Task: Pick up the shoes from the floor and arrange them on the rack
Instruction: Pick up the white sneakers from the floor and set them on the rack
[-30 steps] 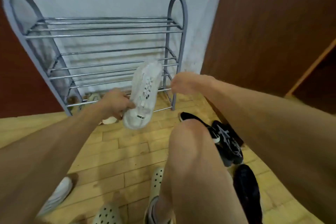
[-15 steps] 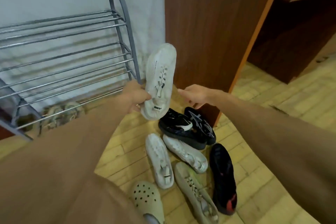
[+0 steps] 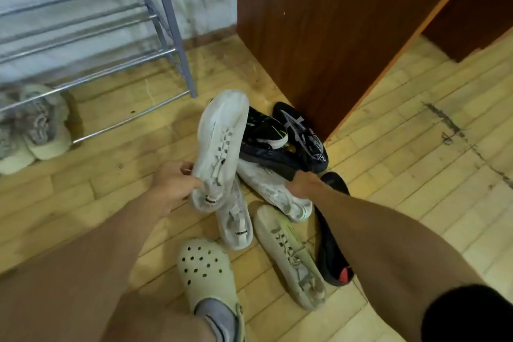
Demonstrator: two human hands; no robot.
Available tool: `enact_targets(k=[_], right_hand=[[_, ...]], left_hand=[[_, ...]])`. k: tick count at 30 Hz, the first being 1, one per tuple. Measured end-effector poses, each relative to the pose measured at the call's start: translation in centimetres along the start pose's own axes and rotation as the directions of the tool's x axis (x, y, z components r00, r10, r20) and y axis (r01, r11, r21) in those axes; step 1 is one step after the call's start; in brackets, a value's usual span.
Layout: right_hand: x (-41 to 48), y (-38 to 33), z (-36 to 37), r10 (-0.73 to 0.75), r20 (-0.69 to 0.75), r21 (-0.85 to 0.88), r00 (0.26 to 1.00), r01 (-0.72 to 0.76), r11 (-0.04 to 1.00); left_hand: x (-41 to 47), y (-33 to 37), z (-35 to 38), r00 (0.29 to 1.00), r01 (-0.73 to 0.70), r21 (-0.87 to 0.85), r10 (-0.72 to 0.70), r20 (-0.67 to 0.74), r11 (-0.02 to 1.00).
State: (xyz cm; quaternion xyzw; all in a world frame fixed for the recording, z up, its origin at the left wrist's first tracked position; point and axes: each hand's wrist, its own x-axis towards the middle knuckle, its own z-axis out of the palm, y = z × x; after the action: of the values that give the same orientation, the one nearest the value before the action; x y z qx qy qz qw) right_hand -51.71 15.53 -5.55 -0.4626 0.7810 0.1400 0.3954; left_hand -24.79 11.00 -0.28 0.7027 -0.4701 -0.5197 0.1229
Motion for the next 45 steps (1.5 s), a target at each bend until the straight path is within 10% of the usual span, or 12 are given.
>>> enact_targets(k=[5,13,18,25,33,45], right_hand=[[2.0,-0.2,3.1,0.214,-0.080,0.254,0.974,-0.188,0.949],[1.6,0.5,6.1,0.255,-0.196,0.114,0.947,-0.236,0.965],[-0.3,-0.8,5.6,0.011,-0.361,-0.082,0.932,-0.044,0.996],[-1.5,-7.5,8.9,-0.174,-0.121,-0.098,0.977,0.163,0.982],[0.0,-10.6,12.0,0.145,-0.008,0.147,0.989,-0.142,0.979],[-1.1,-10.1,10.1,-0.217,0.229,0.126,0.949,0.193,0.973]], left_hand=[[0.0,-2.2,-0.7,0.996,0.080,-0.056,-0.078,0.037,0.995],[-0.6,-3.4,-0.5,0.987,0.161,-0.200,-0.153,0.054,0.966],[-1.6,-4.3,-0.4,0.986,0.168,-0.158,-0.166,0.025,0.973],[-2.8,-6.2,-1.9,0.975,0.216,-0.115,-0.220,-0.027,0.970],[-2.2,-7.3,-3.3,0.967,0.245,-0.247,-0.254,-0.005,0.938],[-2.7,-6.4,-3.0,0.962,0.267,-0.305,-0.271,0.030,0.914]])
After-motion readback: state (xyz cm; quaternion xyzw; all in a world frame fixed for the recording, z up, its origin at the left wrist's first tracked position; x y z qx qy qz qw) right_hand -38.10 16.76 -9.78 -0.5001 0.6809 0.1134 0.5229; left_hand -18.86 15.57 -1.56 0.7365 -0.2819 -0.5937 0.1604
